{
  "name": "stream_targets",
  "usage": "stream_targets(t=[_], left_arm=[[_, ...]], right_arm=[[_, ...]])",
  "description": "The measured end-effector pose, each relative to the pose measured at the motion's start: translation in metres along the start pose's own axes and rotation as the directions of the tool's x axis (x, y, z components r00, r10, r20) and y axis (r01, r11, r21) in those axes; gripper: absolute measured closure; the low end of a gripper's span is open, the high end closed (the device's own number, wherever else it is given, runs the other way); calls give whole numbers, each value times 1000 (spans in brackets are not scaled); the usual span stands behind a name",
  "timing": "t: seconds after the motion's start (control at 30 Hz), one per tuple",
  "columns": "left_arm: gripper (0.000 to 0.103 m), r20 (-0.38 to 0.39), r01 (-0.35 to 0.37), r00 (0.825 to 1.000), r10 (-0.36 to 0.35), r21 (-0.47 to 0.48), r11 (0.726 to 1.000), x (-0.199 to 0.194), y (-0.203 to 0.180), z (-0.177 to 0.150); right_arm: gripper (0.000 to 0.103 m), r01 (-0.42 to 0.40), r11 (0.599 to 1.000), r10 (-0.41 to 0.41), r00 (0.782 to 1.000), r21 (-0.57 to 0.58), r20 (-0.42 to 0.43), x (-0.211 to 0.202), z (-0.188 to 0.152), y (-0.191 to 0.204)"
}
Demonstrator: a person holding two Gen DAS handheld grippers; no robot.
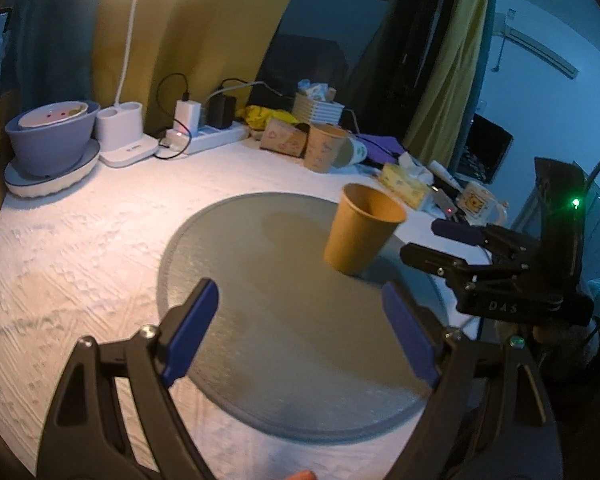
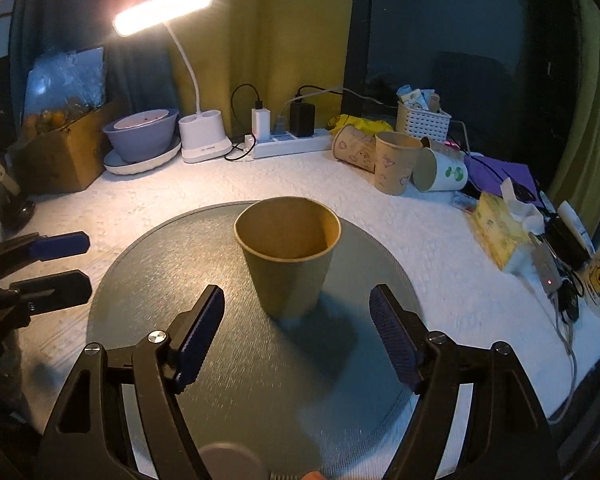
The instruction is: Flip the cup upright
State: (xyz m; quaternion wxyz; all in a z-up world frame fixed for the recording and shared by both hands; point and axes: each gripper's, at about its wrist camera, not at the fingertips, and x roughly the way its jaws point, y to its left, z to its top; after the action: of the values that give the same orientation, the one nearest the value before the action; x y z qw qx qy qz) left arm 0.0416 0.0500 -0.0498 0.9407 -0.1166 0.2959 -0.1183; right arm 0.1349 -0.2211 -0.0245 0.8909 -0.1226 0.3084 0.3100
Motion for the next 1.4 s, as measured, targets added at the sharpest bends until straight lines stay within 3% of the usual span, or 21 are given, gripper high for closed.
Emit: stream_targets(t=[0.4,0.57,0.9,1.17,1.4], left_arm=[[18,16,29,999,-29,5,1000,-15,-34,1],[18,83,18,996,-21,29,999,-35,-50,10],[18,204,-28,979,7,103,994,-77,-83,30],[17,275,-113,958,79,110,987,-95,-94,45],[17,295,-154,948,119,99,983,-95,-95,47]], right_arm=[[25,-1,1000,-1,998,30,57,-49,-4,-7],[25,14,998,-19,995,55,94,-76,1,-11],[25,36,999,-43,981,41,189,-118,16,-6],[25,41,998,-50,967,41,251,-143,25,-4],[25,48,998,-58,963,46,264,-146,27,-6]])
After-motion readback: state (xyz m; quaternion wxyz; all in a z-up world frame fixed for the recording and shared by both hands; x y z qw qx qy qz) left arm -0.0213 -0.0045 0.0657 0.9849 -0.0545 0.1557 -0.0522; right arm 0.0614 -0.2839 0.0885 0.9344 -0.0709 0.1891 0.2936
